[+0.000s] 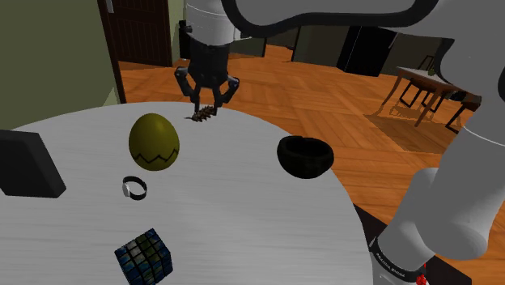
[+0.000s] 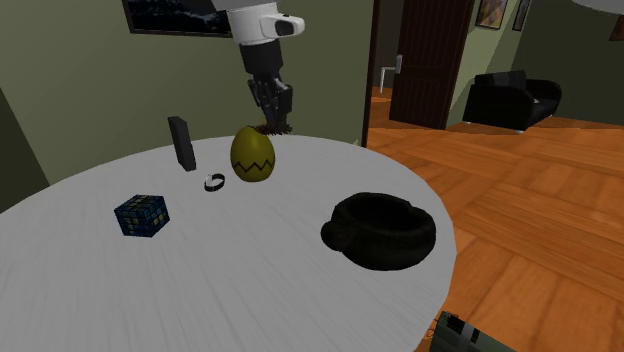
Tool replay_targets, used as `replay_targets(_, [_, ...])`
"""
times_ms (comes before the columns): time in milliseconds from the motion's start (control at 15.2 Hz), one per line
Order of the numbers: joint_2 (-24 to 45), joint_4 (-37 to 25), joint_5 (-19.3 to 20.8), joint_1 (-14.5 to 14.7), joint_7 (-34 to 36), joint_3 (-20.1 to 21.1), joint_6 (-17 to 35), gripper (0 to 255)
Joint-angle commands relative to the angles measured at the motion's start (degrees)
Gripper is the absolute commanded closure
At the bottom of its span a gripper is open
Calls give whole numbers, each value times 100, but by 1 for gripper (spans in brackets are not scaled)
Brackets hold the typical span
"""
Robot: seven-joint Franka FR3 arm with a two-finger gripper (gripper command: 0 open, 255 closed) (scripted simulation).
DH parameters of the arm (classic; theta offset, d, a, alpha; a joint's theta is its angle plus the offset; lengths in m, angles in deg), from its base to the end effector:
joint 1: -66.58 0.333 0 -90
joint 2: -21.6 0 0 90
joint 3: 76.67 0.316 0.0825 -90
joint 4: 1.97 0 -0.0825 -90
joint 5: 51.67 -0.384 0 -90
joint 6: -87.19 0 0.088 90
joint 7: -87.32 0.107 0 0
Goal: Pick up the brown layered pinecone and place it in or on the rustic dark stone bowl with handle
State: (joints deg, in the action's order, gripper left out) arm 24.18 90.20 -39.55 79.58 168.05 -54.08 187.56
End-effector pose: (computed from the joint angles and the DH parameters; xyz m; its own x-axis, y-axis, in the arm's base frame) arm 0.4882 0.3203 0.6012 0.7036 -0.6802 0.2056 -0.6835 -0.7269 -0.0657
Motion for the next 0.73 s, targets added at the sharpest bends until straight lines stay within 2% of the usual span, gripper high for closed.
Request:
replay_targets(0, [-437,479,-185,-105,-178,-75,110,255])
replay_targets(330, [-1647,1735,-620,-234,-693,-386,309,255])
replay_targets(660, [-2759,2760,-867,-233,-1190,-773,307,255])
